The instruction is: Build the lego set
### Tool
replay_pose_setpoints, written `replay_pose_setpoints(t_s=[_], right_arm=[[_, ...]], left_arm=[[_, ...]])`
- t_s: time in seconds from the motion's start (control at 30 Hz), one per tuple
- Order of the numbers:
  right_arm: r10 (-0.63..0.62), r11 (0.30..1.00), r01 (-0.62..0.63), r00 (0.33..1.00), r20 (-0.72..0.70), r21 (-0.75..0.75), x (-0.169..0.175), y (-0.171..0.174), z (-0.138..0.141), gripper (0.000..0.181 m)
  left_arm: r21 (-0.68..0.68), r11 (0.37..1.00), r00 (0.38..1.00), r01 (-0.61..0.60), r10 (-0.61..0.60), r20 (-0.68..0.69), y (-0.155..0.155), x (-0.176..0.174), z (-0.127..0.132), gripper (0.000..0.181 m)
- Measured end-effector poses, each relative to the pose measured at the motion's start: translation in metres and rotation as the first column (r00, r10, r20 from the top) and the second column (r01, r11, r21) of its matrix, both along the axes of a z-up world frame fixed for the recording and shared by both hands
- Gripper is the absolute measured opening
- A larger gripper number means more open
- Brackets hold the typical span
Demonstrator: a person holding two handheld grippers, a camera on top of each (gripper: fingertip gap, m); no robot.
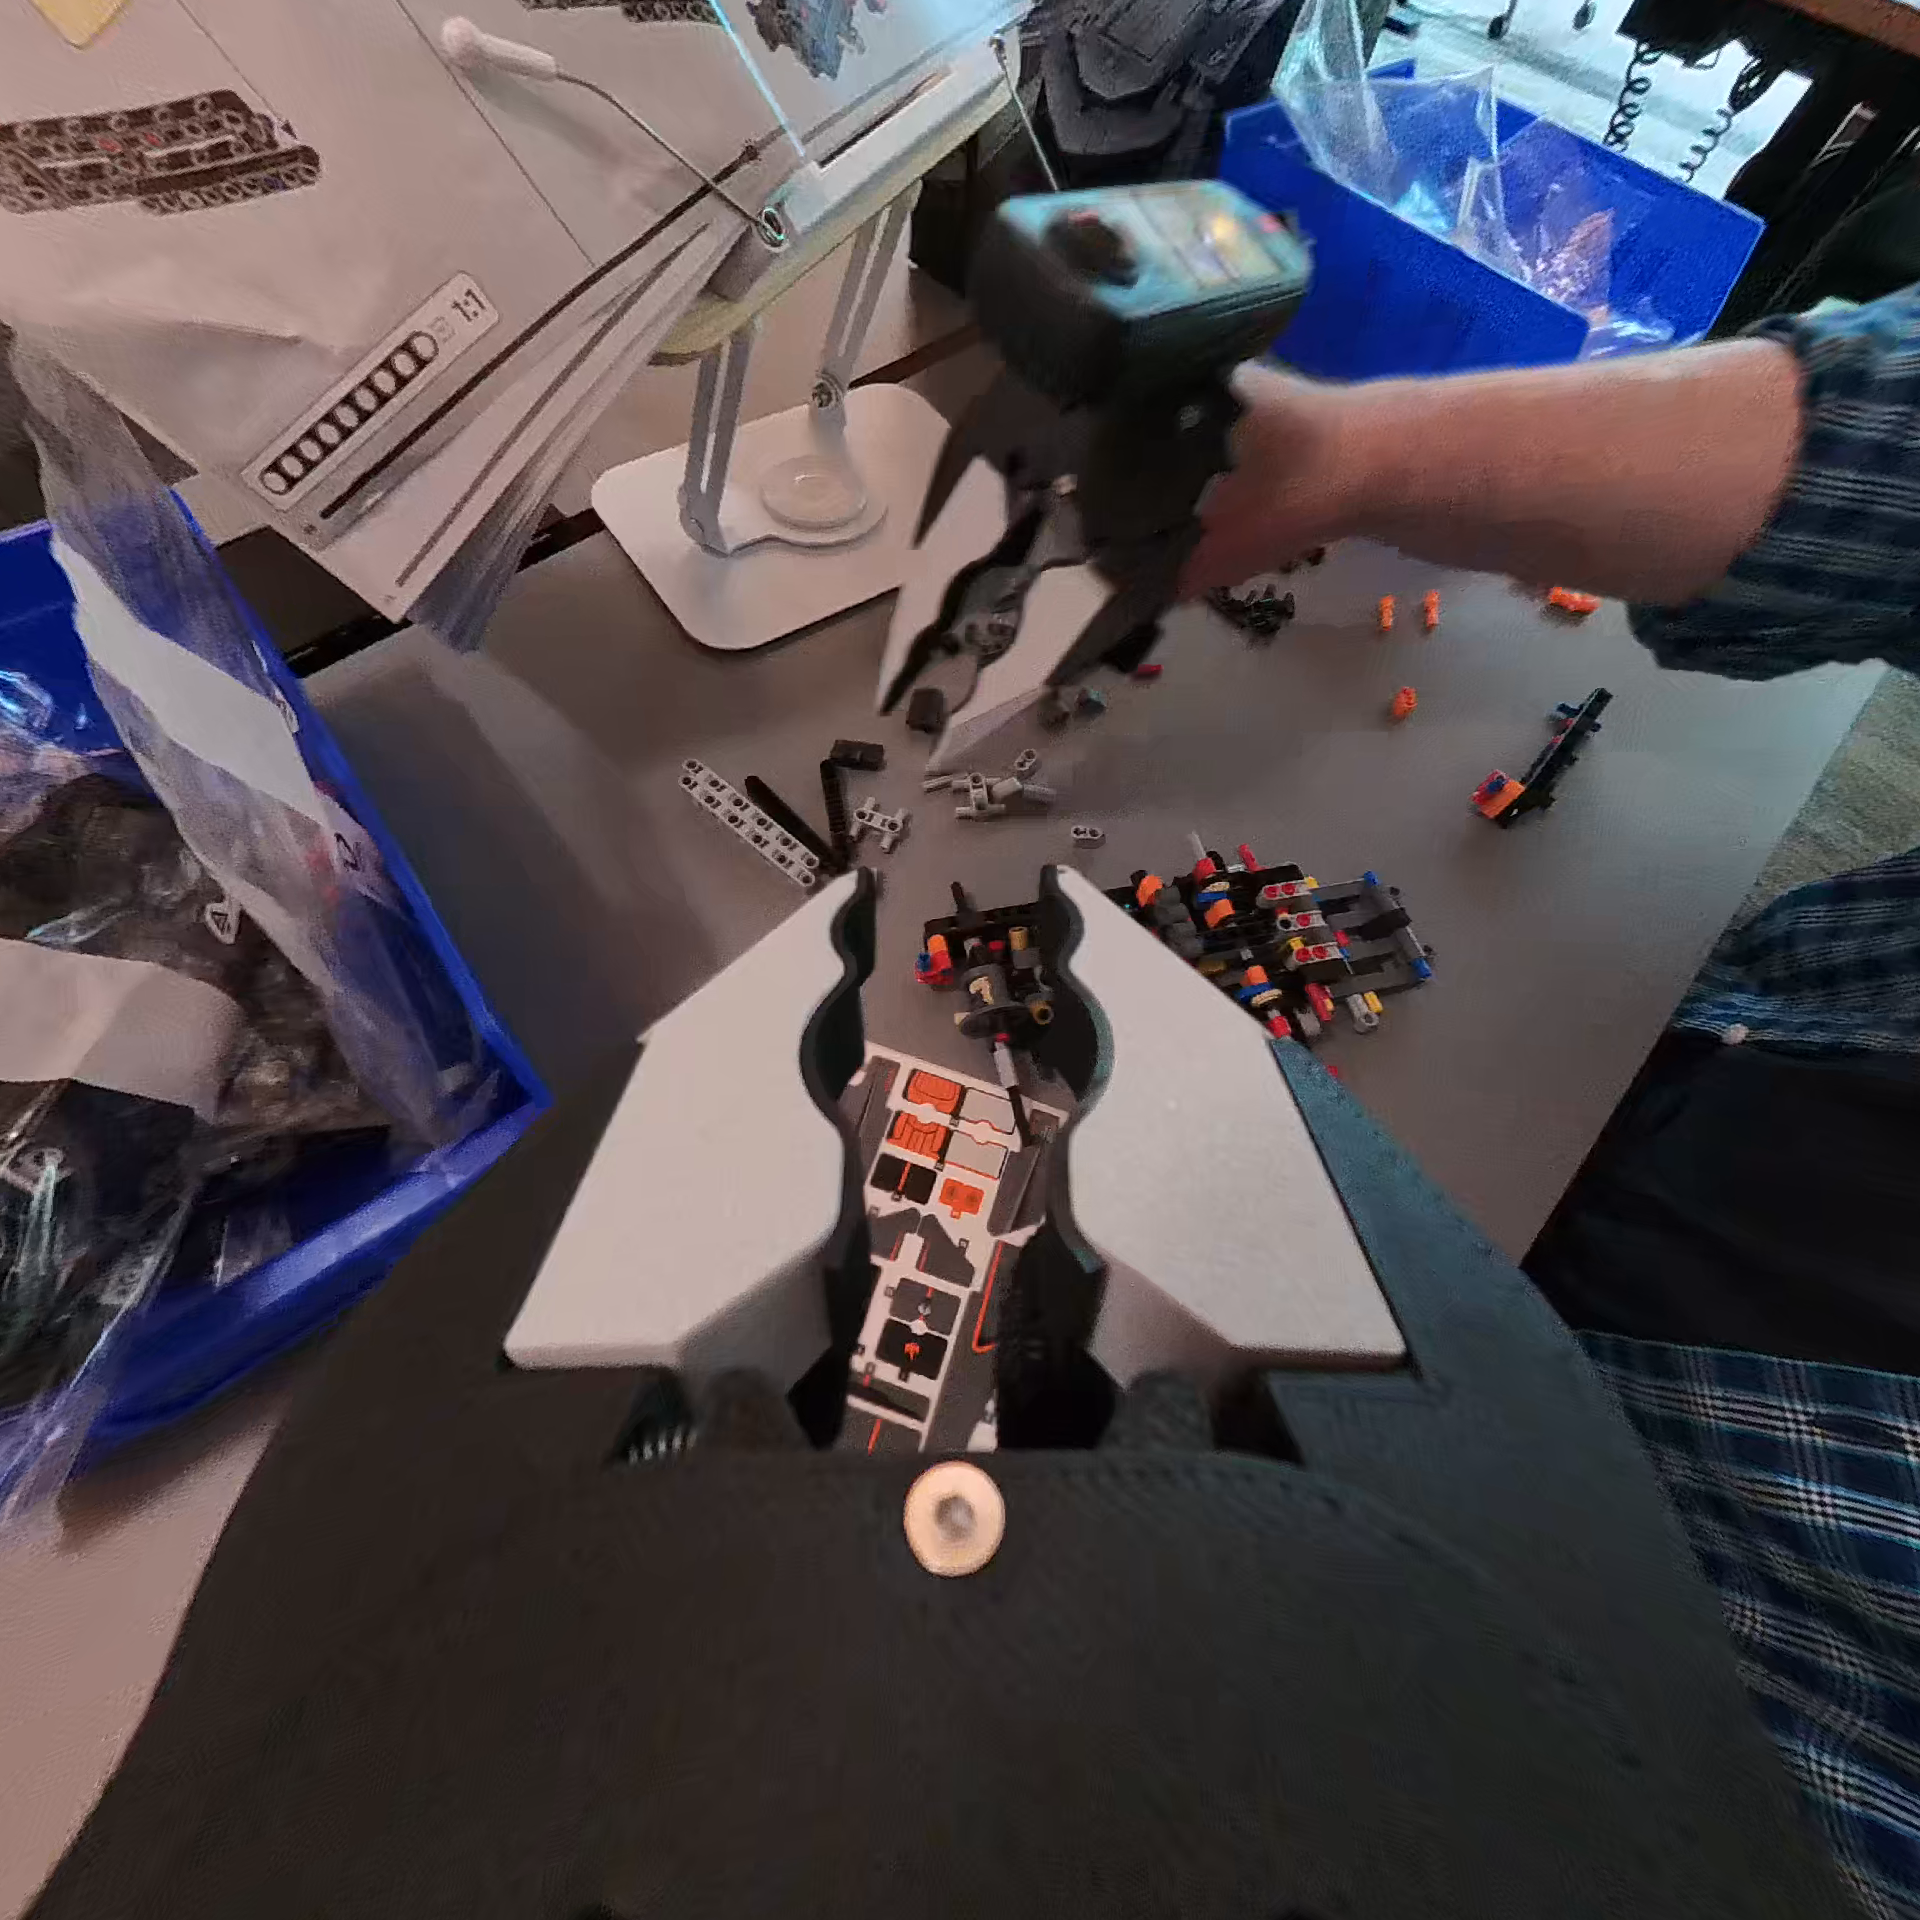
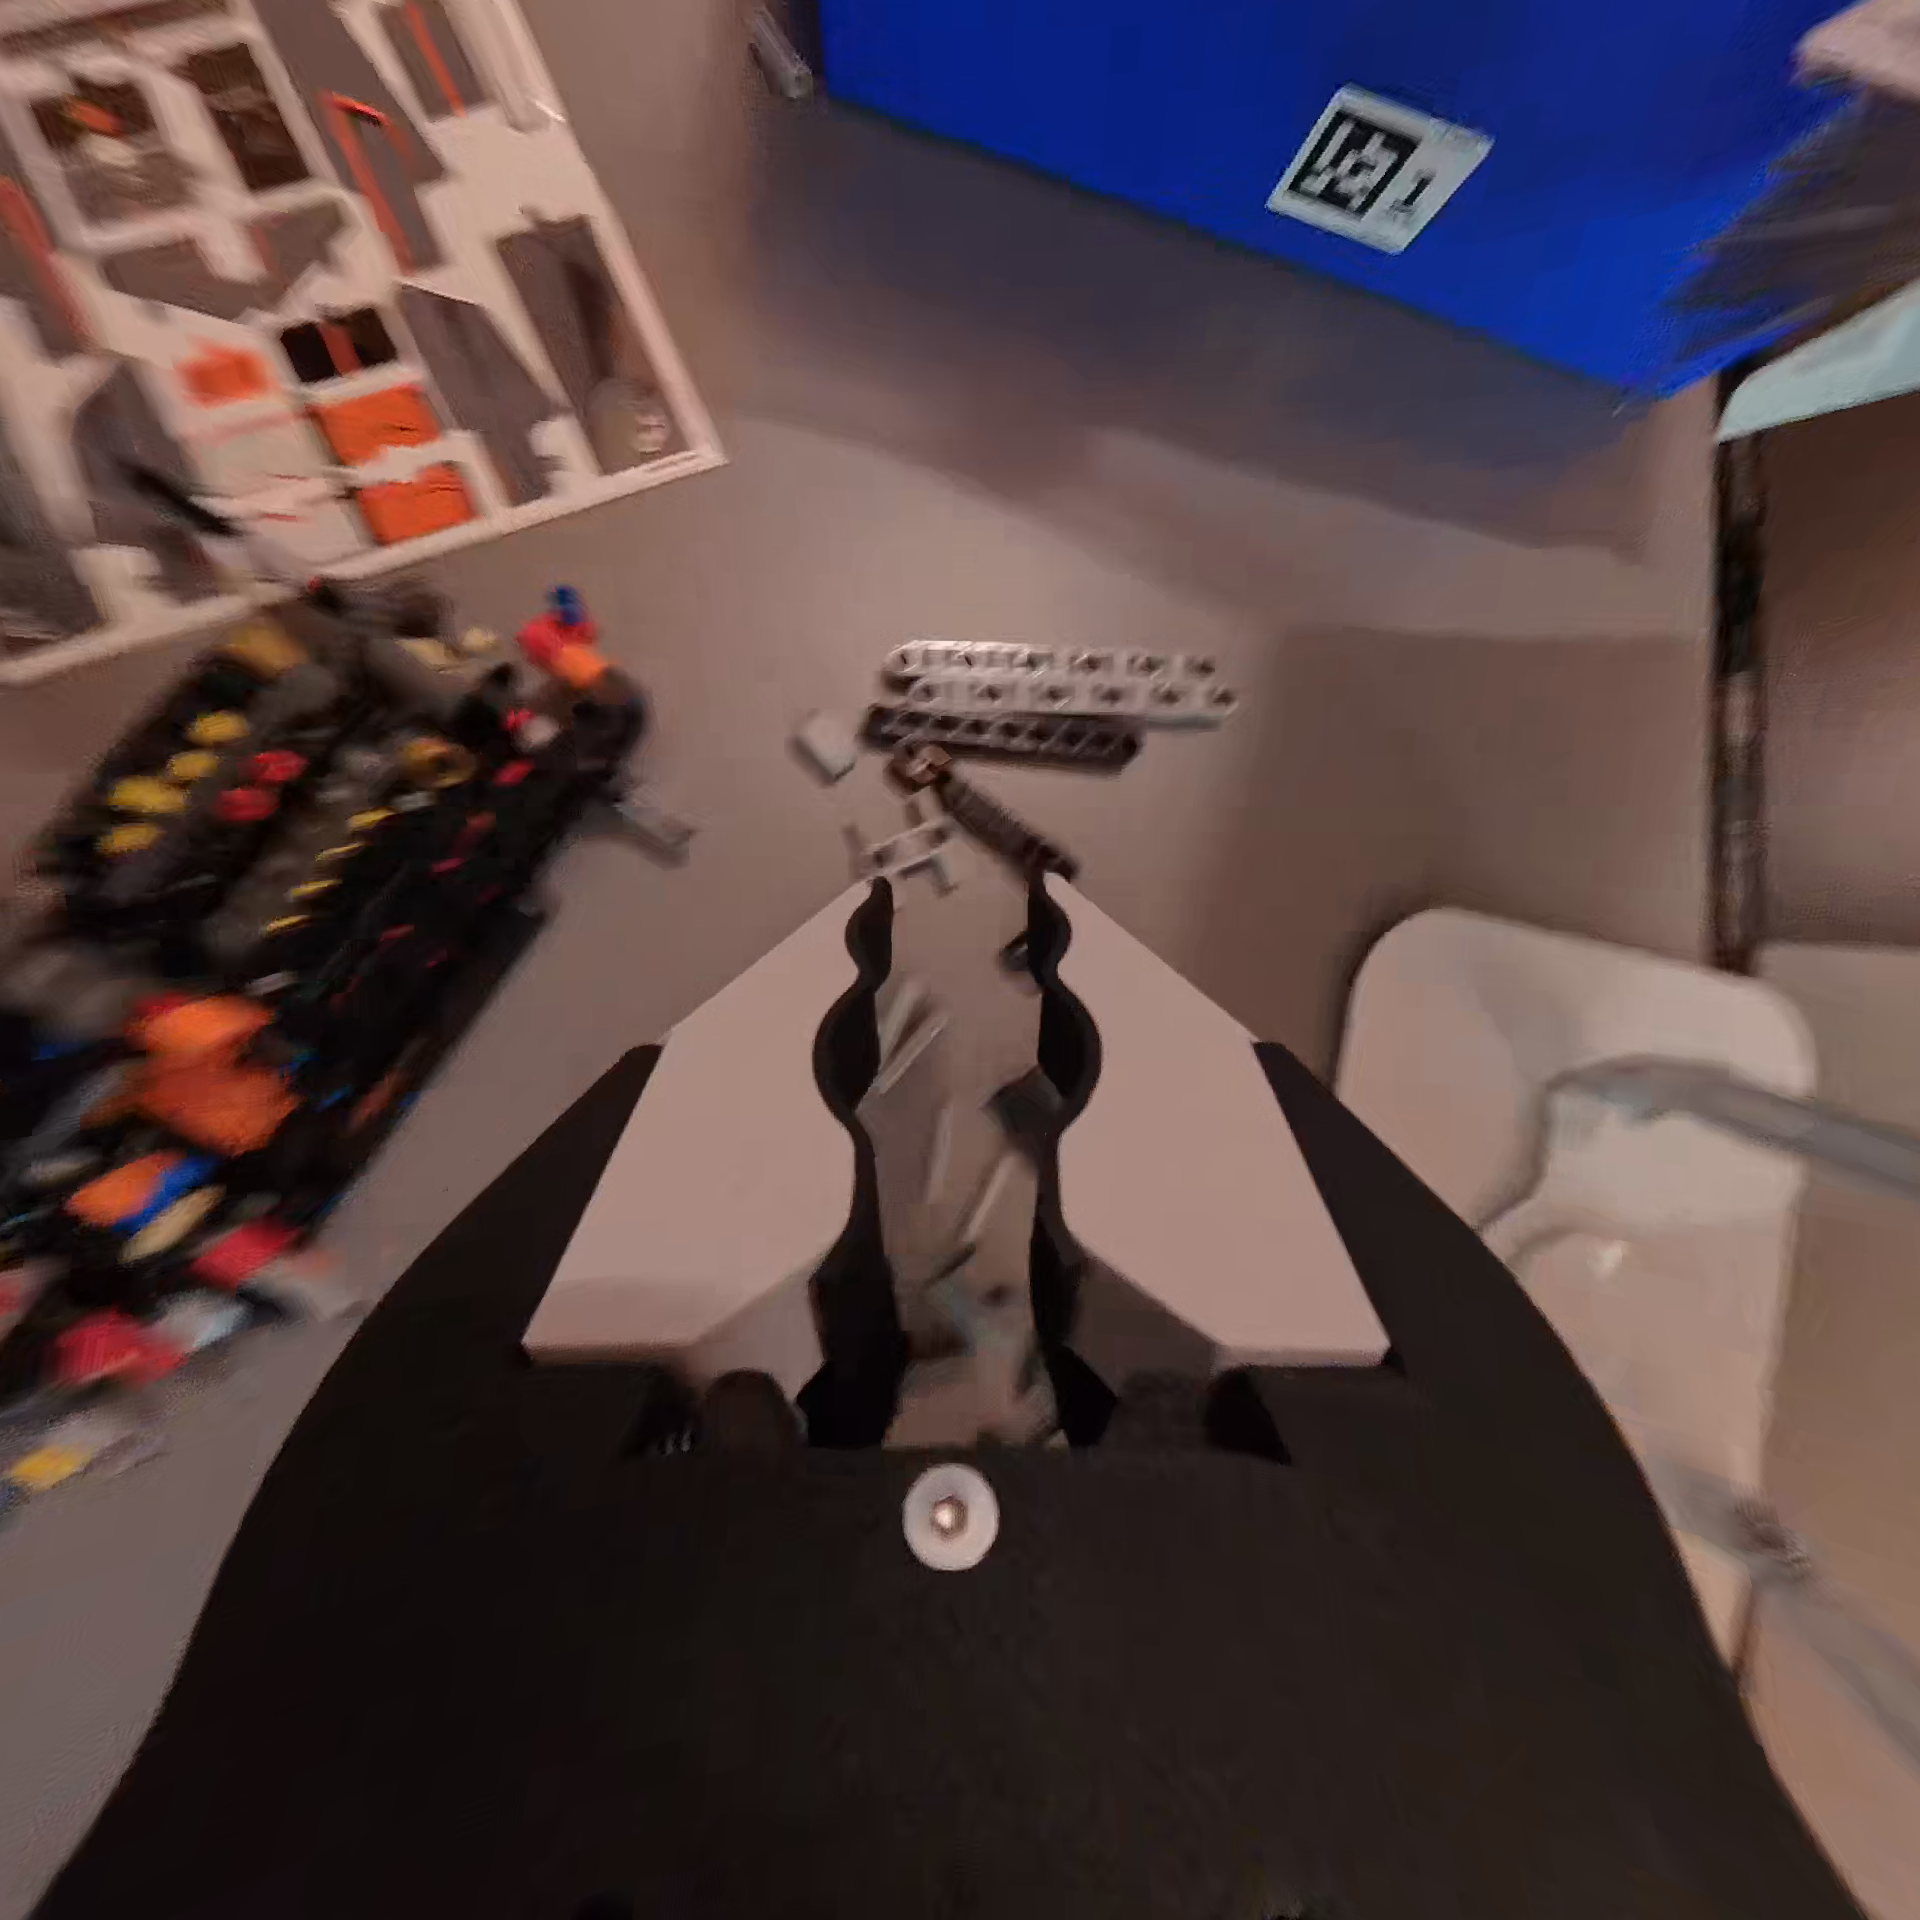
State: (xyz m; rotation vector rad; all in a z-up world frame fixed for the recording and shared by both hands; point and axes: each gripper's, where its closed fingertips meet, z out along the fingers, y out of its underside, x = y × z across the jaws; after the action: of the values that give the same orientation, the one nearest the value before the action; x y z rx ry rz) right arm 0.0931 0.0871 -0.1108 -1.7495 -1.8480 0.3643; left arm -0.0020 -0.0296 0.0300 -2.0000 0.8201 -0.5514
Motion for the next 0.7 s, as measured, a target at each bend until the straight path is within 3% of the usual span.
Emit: replay_pose_setpoints(t_s=[0.07, 0.23, 0.5, 0.7], right_arm=[[0.042, 0.994, -0.046, 0.998, 0.043, 0.1, -0.016, 0.022, -0.011, 0.019], [0.138, 0.979, -0.153, 0.984, 0.111, 0.135, -0.034, 0.047, -0.027, 0.013], [0.304, 0.935, -0.333, 0.929, 0.209, 0.123, -0.043, 0.05, -0.043, 0.025], [0.318, 0.941, -0.336, 0.921, 0.226, 0.043, -0.042, 0.048, -0.047, 0.006]], left_arm=[[0.002, 1.0, 1.0, -0.012, 0.012, -0.014, -0.002, 0.0, -0.005, 0.03], [-0.02, 1.0, 1.0, -0.022, 0.021, -0.019, -0.003, -0.004, -0.021, 0.03], [-0.046, 0.999, 1.0, -0.01, 0.011, 0.013, 0.008, -0.008, -0.036, 0.028], [-0.062, 0.998, 0.999, -0.01, 0.012, 0.03, 0.01, -0.012, -0.042, 0.028]])
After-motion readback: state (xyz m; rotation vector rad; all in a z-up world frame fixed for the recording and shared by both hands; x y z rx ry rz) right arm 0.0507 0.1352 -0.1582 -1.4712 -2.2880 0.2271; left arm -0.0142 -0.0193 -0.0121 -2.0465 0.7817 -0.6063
